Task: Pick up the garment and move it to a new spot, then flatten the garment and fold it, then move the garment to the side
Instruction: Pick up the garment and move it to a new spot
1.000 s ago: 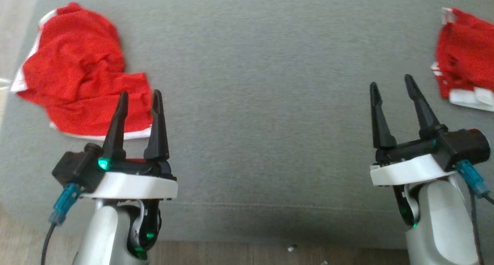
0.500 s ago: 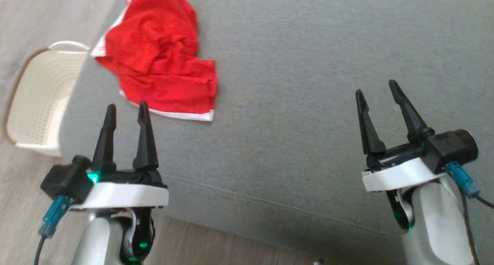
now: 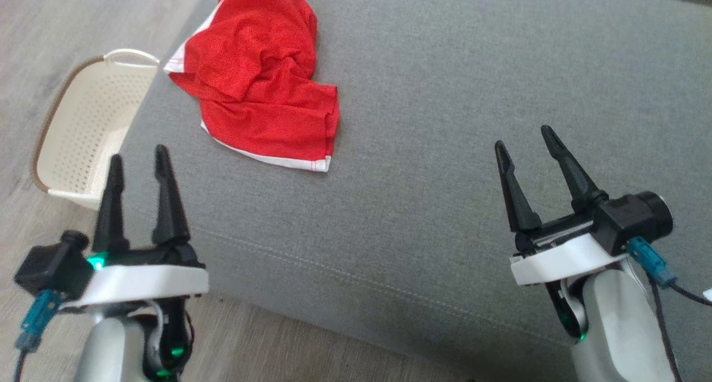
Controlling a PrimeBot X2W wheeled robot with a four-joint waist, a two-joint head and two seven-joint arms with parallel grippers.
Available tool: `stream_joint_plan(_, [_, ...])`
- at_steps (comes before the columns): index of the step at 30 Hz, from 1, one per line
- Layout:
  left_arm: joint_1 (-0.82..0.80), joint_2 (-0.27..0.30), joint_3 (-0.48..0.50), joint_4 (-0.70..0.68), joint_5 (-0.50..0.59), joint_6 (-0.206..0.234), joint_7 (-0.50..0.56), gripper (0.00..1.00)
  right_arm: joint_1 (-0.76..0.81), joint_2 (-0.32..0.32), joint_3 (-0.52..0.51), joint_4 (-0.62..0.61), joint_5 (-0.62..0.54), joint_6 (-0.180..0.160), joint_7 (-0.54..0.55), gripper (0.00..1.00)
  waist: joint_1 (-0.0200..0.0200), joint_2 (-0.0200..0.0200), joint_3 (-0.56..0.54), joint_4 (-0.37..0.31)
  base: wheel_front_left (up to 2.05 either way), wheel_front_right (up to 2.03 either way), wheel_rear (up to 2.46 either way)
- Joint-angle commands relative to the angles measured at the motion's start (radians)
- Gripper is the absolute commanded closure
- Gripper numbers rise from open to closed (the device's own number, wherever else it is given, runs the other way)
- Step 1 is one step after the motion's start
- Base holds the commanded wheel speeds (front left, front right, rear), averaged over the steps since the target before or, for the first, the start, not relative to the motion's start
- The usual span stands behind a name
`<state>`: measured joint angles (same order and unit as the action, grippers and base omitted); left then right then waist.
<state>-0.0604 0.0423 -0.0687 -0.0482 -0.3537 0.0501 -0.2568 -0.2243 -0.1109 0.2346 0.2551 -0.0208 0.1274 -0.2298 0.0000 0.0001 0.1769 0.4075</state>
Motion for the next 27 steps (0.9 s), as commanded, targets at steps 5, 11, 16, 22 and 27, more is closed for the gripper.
stream_joint_plan(5, [-0.064,0.008,0.092,0.015,0.026,-0.024,-0.005,0.0,-0.037,-0.02,0.022,-0.082,0.002,0.003,0.027,0.0,0.0,-0.0001,0.071,-0.029,0.0,0.0,0.0])
stream_joint_plan(11, [-0.179,0.008,0.117,0.175,0.034,-0.059,-0.005,0.0,-0.045,-0.068,0.009,-0.161,-0.007,0.003,0.074,0.0,0.0,-0.0001,0.163,-0.051,0.0,0.0,0.0])
stream_joint_plan(16, [-0.322,0.022,0.111,0.384,0.051,-0.09,-0.005,0.0,-0.054,-0.104,0.002,-0.229,-0.008,0.003,0.113,0.0,0.0,-0.0001,0.222,-0.074,0.0,0.0,0.0])
stream_joint_plan(22, [-0.494,0.052,0.117,0.609,0.033,-0.1,0.028,0.0,-0.059,-0.123,0.001,-0.29,-0.01,0.003,0.143,0.0,0.0,-0.0001,0.264,-0.111,0.0,0.0,0.0])
stream_joint_plan(27, [-0.62,0.086,0.141,0.757,0.017,-0.079,0.051,0.0,-0.061,-0.127,-0.001,-0.318,-0.012,0.003,0.155,0.0,0.0,-0.0001,0.288,-0.142,0.0,0.0,0.0])
